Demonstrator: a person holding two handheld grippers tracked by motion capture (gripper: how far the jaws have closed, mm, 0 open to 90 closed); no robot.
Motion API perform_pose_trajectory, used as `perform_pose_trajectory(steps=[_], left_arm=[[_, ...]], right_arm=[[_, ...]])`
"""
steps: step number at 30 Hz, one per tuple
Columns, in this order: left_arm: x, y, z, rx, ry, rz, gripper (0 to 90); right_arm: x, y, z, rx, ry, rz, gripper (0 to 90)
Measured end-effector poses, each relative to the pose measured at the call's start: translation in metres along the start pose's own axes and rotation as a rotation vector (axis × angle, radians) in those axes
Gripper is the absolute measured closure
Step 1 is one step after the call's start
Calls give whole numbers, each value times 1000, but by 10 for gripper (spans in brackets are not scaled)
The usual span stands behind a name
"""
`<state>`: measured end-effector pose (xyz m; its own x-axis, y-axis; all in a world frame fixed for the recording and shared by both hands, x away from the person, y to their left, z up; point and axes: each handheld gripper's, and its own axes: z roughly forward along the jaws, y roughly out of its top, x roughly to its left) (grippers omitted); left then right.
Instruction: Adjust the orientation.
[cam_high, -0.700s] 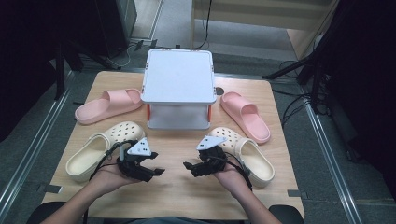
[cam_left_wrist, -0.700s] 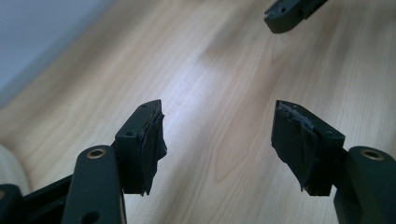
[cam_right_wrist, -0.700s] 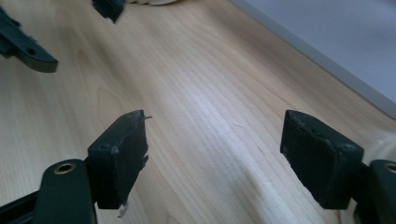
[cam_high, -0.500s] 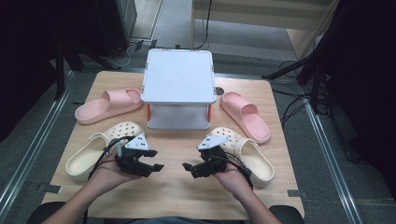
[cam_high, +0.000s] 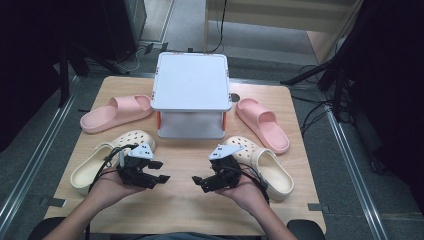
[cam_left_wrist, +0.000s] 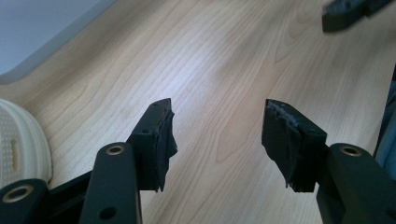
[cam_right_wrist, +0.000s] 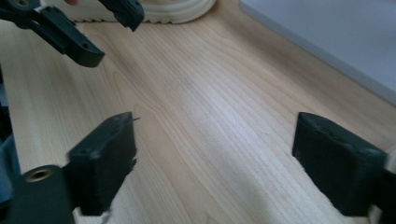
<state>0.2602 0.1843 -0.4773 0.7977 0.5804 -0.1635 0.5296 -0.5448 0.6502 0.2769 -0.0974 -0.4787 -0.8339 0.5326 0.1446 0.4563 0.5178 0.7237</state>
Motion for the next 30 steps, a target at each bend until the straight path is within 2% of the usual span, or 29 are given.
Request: perform_pose_trajectory(steps=[1, 2, 3, 4, 5, 8, 13, 19, 26, 27, 30], left_arm=[[2, 1, 0, 26, -22, -7, 460], [2, 1, 0, 26, -22, -7, 461], [3, 1, 1, 42, -28, -16, 455], [3, 1, 1, 42, -28, -16, 455], [3, 2, 0, 40, -21, -13, 455], [3, 1, -5, 16, -6, 0, 456], [4, -2, -13, 1, 9, -14, 476], [4, -8, -24, -6, 44, -32, 489], [8, -18, -40, -22, 75, -76, 501], [9, -21, -45, -28, 90, -90, 503], [10, -24, -50, -29, 99, -98, 504]], right_arm=[[-1, 0, -3, 1, 22, -14, 400], [-1, 0, -3, 1, 22, -14, 400], [-2, 1, -6, -10, 47, -19, 469], [-2, 1, -6, -10, 47, -19, 469], [-4, 1, -8, -10, 51, -9, 507], [-6, 1, -8, -6, 41, -12, 511], [-14, 0, -2, 12, 68, 13, 502], [-16, 5, 2, 9, 68, -13, 499], [-17, 10, 7, 27, 67, -38, 496], [-18, 12, 8, 31, 69, -39, 496], [-18, 13, 10, 35, 72, -39, 495]])
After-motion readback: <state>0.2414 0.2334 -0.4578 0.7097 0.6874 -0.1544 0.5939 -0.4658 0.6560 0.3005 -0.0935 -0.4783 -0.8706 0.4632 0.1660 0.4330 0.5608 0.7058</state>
